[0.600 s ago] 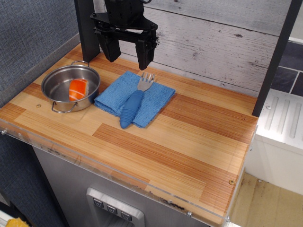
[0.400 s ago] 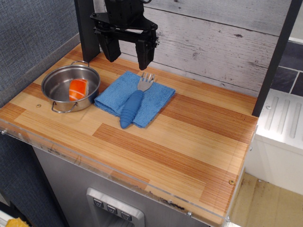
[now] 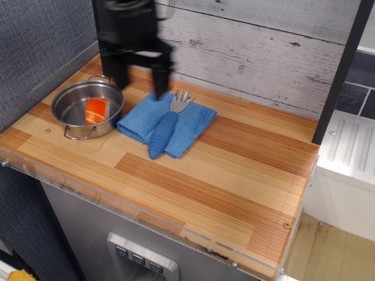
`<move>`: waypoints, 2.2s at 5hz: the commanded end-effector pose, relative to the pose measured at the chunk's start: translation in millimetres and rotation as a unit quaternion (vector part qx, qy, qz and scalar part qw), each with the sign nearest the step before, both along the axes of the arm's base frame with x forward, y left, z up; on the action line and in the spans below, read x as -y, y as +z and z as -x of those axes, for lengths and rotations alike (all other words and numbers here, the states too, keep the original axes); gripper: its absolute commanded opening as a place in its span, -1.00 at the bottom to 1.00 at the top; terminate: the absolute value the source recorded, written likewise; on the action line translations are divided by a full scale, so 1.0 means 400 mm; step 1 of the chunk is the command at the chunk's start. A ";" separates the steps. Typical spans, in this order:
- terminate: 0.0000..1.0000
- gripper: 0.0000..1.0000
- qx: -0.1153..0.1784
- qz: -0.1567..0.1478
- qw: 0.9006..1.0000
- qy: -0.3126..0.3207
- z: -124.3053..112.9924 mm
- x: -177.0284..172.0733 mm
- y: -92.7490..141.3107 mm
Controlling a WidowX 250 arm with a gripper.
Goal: Put the sushi to the right of the towel
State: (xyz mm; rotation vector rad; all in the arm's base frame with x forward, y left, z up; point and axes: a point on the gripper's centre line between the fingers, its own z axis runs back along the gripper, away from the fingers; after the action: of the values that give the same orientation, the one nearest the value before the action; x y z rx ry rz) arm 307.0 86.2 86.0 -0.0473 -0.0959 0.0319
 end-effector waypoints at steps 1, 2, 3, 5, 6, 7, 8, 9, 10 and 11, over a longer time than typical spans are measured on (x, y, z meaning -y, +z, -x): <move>-1.00 1.00 0.054 -0.034 0.998 0.024 0.096 -0.134 0.082; -1.00 1.00 0.023 -0.058 0.996 0.071 0.097 -0.171 0.016; -1.00 1.00 -0.003 -0.065 0.993 0.094 0.070 -0.181 -0.043; -1.00 1.00 -0.016 -0.076 0.992 0.096 0.013 -0.157 -0.083; -1.00 1.00 -0.007 -0.076 0.992 0.101 -0.008 -0.148 -0.080; -1.00 1.00 -0.013 -0.076 0.991 0.107 -0.022 -0.150 -0.099; -1.00 1.00 -0.038 -0.082 0.990 0.107 -0.018 -0.160 -0.139; -1.00 1.00 -0.050 -0.084 0.989 0.107 -0.013 -0.159 -0.158; -1.00 -1.00 -0.039 -0.082 0.990 0.106 -0.013 -0.159 -0.128; -1.00 -1.00 -0.006 -0.082 0.989 0.121 -0.008 -0.161 -0.053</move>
State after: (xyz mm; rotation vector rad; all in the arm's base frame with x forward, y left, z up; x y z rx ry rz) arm 309.8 146.6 47.4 0.1107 -0.0386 0.2659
